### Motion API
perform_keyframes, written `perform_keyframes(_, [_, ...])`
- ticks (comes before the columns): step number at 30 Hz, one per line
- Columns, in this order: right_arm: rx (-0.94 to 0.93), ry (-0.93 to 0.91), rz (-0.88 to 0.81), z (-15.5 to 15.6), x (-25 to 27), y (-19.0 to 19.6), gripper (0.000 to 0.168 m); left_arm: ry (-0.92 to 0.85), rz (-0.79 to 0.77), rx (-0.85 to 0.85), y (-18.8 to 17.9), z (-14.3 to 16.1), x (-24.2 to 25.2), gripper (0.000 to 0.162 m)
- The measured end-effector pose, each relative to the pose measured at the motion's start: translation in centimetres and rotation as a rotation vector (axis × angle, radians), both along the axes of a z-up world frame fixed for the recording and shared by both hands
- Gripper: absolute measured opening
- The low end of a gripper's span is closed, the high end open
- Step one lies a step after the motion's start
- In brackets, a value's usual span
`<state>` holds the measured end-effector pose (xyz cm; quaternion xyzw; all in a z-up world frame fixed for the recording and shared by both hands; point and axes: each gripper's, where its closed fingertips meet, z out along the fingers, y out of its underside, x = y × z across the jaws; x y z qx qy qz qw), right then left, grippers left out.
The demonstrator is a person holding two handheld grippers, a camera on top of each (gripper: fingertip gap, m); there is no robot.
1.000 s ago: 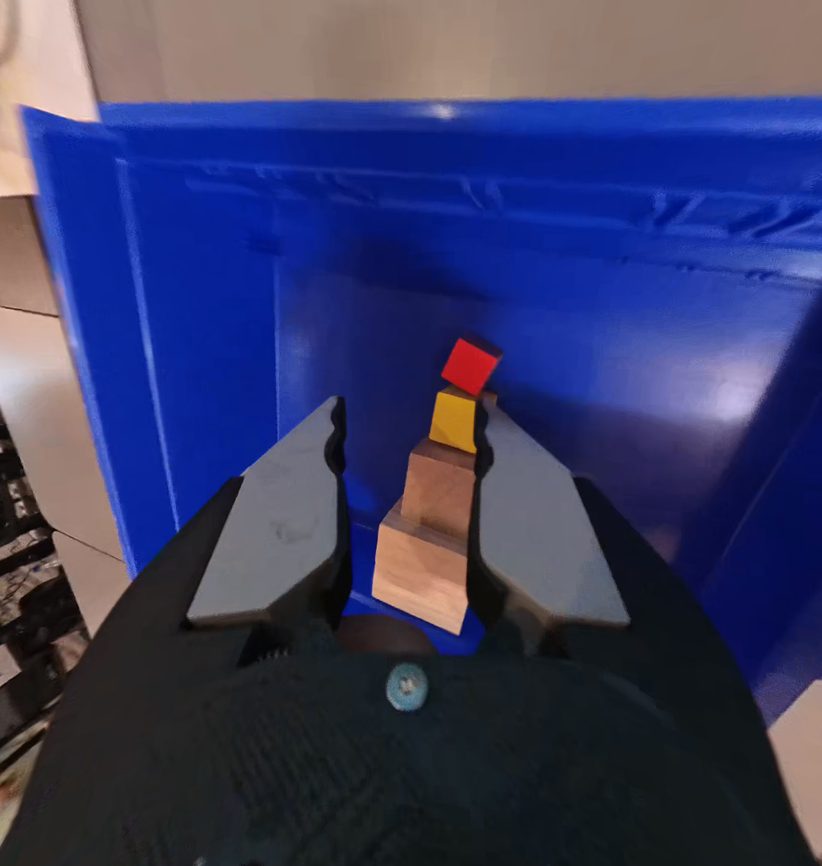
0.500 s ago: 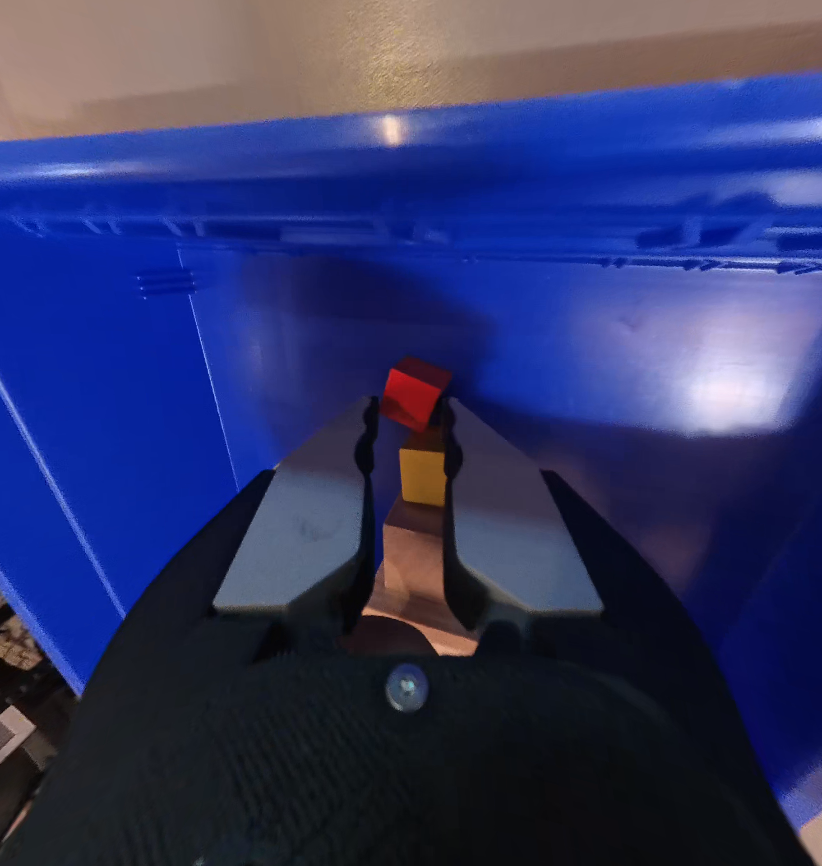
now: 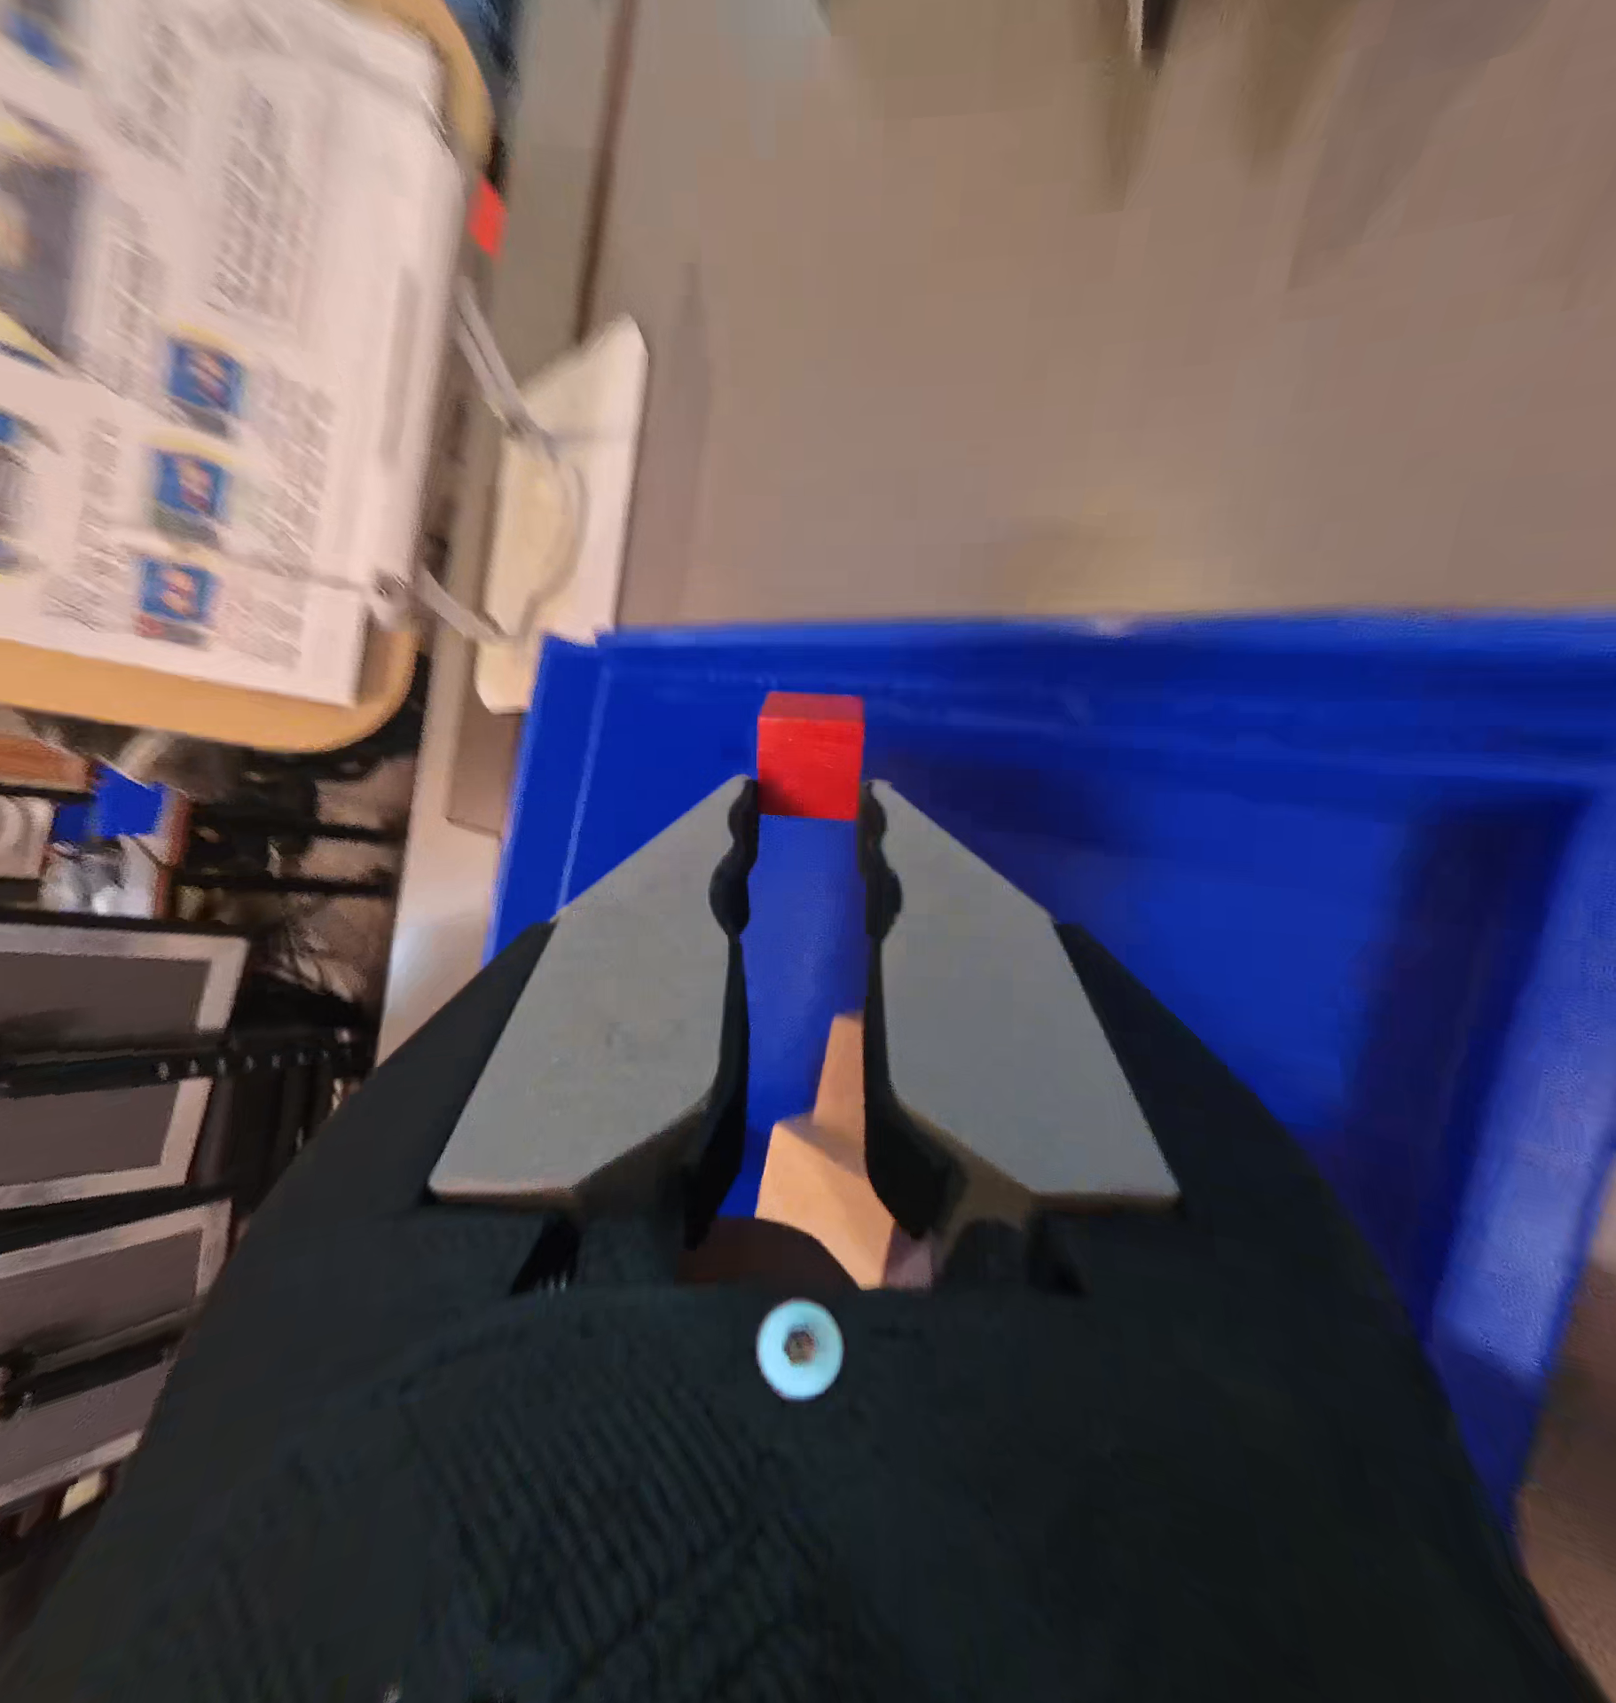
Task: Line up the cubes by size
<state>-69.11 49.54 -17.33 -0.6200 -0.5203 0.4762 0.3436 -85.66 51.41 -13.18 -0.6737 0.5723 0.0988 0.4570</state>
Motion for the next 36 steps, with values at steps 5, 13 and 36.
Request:
perform_keyframes(5, [-0.142,0.168,0.264,3.8,-0.6,-5.0,0.047,-0.183,-0.155,0.201,-6.3,4.4,6.5,0.019])
perform_keyframes(13, [-0.479,0.359,0.531,10.1,-0.6,-11.3,0.052,-0.241,-0.355,0.330,-12.1,6.6,14.7,0.018])
perform_keyframes(36, [-0.574,0.405,0.509,11.0,-1.3,-10.8,0.018,-0.362,-0.343,0.327,-11.4,6.2,16.0,0.018])
